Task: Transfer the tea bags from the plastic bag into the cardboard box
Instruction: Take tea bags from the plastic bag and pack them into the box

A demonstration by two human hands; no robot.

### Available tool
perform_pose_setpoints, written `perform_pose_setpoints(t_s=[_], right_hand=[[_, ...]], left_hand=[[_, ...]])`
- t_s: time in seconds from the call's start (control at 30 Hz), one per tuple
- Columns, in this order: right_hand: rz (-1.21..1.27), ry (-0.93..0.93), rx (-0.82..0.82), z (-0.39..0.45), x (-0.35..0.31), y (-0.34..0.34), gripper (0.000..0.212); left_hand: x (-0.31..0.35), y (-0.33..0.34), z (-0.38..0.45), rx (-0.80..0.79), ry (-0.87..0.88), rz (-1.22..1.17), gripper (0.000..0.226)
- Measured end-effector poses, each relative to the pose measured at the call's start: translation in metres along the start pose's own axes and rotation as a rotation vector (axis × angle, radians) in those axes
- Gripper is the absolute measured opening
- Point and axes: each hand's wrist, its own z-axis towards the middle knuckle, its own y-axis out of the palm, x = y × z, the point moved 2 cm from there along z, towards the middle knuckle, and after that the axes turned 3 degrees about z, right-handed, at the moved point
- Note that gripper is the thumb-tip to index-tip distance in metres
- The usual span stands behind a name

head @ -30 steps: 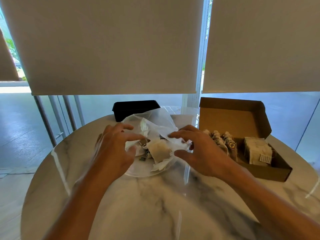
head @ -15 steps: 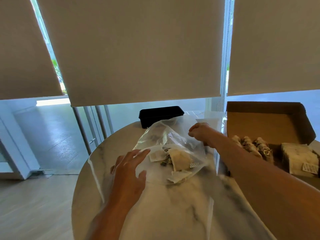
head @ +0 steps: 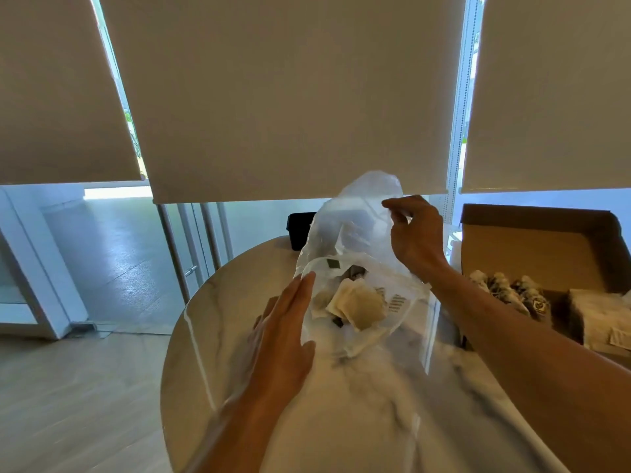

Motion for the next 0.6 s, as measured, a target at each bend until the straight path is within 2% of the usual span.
perform_pose_setpoints(t_s=[0.17,0.23,0.3,0.47,0.53,0.6], right_hand=[[0.090,-0.254,0.122,-0.008,-0.026,-0.006,0.020],[0.073,-0.293,0.130,-0.011,-0.030,-0.005,0.020],[0.029,-0.241,0.059,-0.011,-0.027,-0.004,0.020],[-0.122,0.071,-0.224,-0.010,-0.013,-0.013,0.020],[-0.052,0.126,-0.263,-0.016,-0.024,-0.028,0.019],[0.081,0.061,-0.289,-0.029,-0.040,-0.047,0.023]], left_hand=[[0.007,-0.002,0.000,0.018,0.029,0.018,0.102],[0.008,-0.003,0.001,0.013,0.013,0.015,0.101],[0.009,-0.003,0.001,0.003,0.007,0.026,0.099],[0.006,-0.001,0.002,-0.004,0.018,0.046,0.099],[0.004,0.001,0.003,0.002,0.021,0.034,0.098],[0.003,0.001,0.004,0.000,0.031,0.021,0.096]])
